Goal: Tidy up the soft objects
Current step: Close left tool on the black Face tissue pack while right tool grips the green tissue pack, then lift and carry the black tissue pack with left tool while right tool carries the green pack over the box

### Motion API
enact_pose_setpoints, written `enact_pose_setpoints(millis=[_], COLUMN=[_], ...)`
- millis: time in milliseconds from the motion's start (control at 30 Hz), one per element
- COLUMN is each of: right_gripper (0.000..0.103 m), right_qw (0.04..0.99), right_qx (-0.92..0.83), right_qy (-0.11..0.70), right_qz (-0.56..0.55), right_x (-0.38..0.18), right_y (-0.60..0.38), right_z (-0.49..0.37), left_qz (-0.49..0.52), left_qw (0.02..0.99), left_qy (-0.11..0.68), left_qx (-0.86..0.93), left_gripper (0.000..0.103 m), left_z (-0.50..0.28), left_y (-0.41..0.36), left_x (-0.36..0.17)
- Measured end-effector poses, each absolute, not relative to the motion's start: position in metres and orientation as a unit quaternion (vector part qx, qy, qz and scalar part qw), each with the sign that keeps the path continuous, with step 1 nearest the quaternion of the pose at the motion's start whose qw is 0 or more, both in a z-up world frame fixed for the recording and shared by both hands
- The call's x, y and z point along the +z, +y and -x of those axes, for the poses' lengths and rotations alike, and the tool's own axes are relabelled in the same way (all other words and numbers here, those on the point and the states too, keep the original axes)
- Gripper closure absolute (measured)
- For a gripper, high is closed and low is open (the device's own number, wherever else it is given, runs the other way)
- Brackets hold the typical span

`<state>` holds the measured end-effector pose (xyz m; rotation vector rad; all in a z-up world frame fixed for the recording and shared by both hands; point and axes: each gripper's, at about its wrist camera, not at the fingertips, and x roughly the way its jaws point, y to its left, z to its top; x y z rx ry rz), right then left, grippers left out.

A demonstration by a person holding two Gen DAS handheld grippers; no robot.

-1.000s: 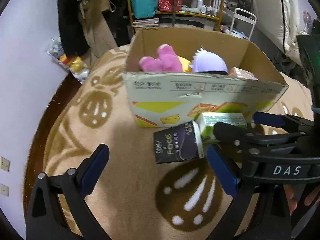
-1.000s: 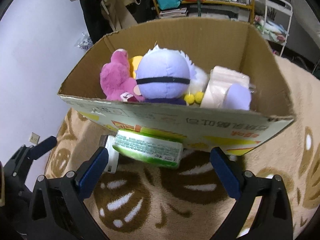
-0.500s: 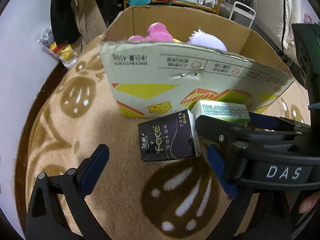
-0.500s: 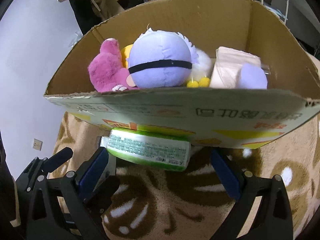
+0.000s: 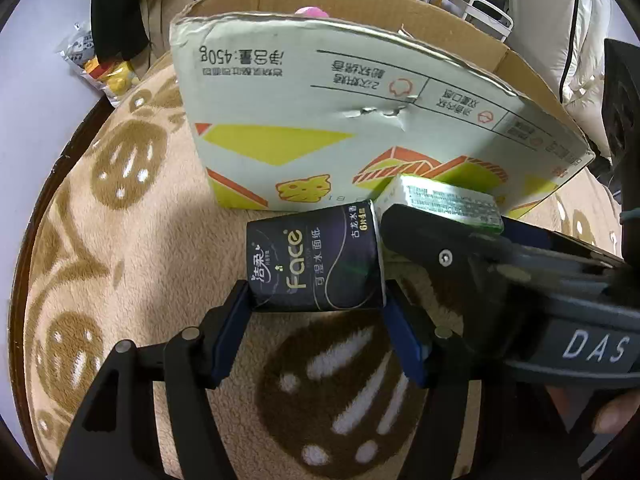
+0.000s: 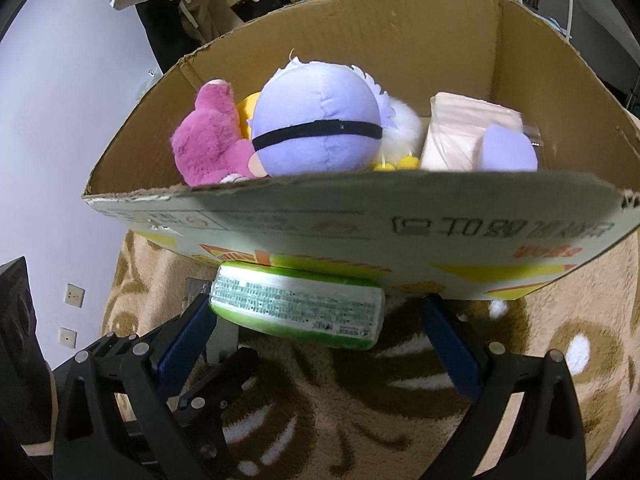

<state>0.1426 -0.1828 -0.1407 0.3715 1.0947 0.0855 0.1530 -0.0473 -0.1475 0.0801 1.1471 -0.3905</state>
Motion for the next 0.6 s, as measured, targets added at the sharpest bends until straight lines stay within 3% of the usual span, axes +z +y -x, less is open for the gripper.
enact_pose_setpoints(millis=[600], right_gripper=[0.0], right_qw=[0.836], right_qx=[0.03], right_qy=[0.521], right_qz=[-0.169], right_x=[-0.1409], right_y=[-0.1854], right_z=[-0.1413], left_qz=[-0.028], left_qw=[0.818], left_qy=[0.543], left_qx=[-0.19], left_gripper=[0.038], left_z=[-0.1556], left_y=[-0.0446], left_x=[-0.1459])
